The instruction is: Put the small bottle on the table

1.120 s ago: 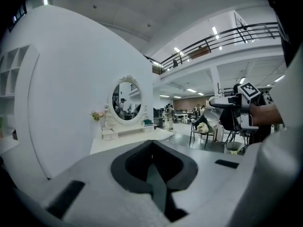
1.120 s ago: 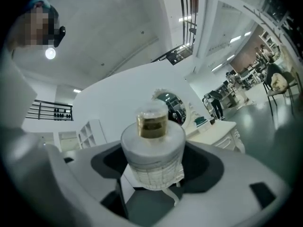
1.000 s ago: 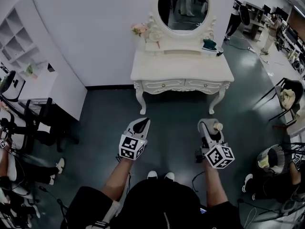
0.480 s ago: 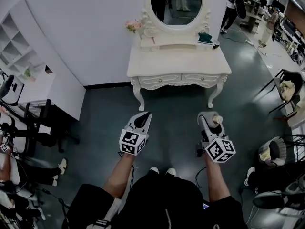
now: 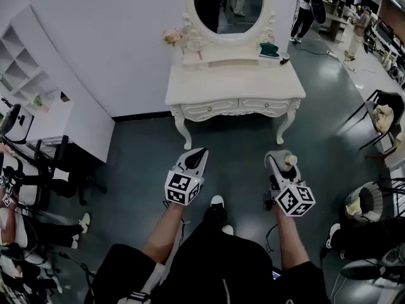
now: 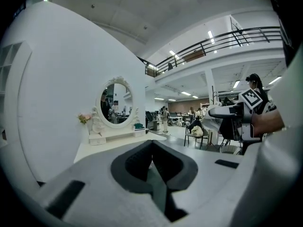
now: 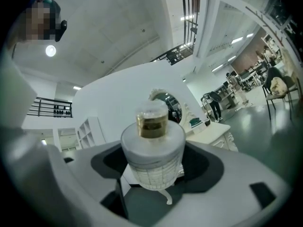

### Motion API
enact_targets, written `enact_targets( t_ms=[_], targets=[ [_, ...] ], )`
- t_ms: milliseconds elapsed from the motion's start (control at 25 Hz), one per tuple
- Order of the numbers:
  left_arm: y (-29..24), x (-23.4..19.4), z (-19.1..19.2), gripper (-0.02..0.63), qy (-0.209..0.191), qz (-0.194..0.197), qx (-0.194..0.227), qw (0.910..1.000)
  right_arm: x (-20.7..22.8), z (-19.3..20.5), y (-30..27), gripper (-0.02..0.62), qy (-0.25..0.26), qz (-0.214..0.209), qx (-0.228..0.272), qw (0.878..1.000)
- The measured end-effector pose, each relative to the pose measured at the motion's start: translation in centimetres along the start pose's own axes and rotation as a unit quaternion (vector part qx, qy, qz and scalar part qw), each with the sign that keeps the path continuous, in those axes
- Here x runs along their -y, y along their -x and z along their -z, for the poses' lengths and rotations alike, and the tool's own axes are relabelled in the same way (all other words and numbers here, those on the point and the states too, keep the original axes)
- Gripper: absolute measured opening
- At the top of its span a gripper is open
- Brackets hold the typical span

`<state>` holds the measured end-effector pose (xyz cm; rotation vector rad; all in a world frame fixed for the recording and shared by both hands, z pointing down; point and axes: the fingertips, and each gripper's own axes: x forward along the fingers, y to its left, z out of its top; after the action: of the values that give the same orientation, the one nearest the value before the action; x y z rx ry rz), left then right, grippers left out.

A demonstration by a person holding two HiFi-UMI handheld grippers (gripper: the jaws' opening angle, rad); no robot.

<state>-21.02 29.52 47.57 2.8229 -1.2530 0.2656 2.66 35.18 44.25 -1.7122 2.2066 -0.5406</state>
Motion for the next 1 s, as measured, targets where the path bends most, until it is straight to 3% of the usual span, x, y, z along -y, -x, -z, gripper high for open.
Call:
enact_targets(
  t_ms=[520, 1000],
  targets=[
    [-7.9, -2.7, -0.6, 0.002, 0.002, 0.013, 0.001, 0.9999, 3.8, -0.4, -6.9, 0.328, 0.005, 0.004, -0.012, 1.000],
    [-20.6, -9.1, -2.4, 0.002, 0.005, 0.036, -0.001, 0.9994, 8.5, -2.7, -18.9, 0.328, 0.014, 0.018, -0.020, 1.000]
  ],
)
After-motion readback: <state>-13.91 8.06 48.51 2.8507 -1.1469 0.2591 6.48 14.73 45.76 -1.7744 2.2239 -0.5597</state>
